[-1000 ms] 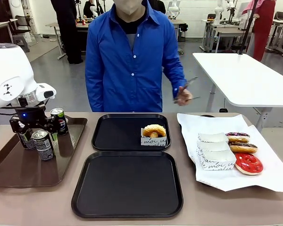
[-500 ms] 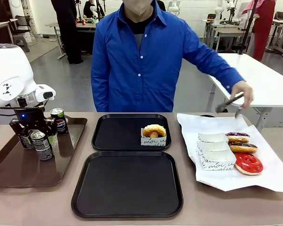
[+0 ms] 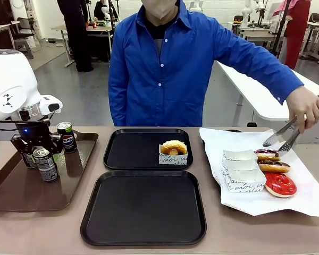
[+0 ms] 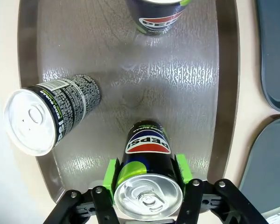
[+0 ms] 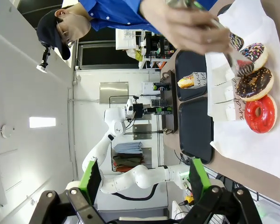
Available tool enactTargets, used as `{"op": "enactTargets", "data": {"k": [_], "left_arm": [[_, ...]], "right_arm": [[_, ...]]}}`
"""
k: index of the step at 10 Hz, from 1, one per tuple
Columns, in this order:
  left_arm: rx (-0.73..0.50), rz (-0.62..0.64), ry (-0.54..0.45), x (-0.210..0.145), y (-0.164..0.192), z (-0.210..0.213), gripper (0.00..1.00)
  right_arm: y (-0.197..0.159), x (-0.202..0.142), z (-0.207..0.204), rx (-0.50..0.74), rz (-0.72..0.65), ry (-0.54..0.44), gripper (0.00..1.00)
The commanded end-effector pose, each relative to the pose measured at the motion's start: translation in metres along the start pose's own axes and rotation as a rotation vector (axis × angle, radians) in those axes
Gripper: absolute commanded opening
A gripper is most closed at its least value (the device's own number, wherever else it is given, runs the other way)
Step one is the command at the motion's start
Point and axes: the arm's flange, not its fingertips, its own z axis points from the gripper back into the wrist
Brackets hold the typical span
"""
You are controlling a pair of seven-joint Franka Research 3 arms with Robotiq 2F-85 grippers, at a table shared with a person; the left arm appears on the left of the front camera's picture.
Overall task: Set up donuts and drinks on trays.
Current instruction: Pick up one Pepsi coke and place it on the Flat Tray.
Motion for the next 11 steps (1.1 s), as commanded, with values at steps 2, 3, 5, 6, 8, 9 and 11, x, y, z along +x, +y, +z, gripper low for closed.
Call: {"op": "enactTargets", "data": {"k": [2,3,5,6,8,9,11], "left_arm": [[-0.046,-0.029,-0.013,-0.019,-0.008,0.048,0.04],[-0.076,-0.057,-0.031,-0.035,-0.015,0.078,0.04],[-0.099,-0.089,-0.087,-0.068,-0.018,0.126,0.04],[-0.101,-0.091,-0.112,-0.077,-0.017,0.143,0.04],[-0.124,-0.088,-0.126,-0.084,-0.014,0.163,0.04],[-0.137,-0.052,-0.205,-0.085,-0.01,0.162,0.04],[-0.091,-0.078,-0.13,-0.088,-0.019,0.164,0.04]], "right_arm": [[0.0,0.0,0.0,0.015,-0.002,0.002,1.0],[0.0,0.0,0.0,0.015,-0.002,0.002,1.0],[0.0,0.0,0.0,0.015,-0.002,0.002,1.0],[0.0,0.0,0.0,0.015,-0.002,0.002,1.0],[0.0,0.0,0.0,0.015,-0.002,0.002,1.0],[0.0,0.0,0.0,0.015,-0.002,0.002,1.0],[0.0,0.0,0.0,0.015,-0.002,0.002,1.0]]}}
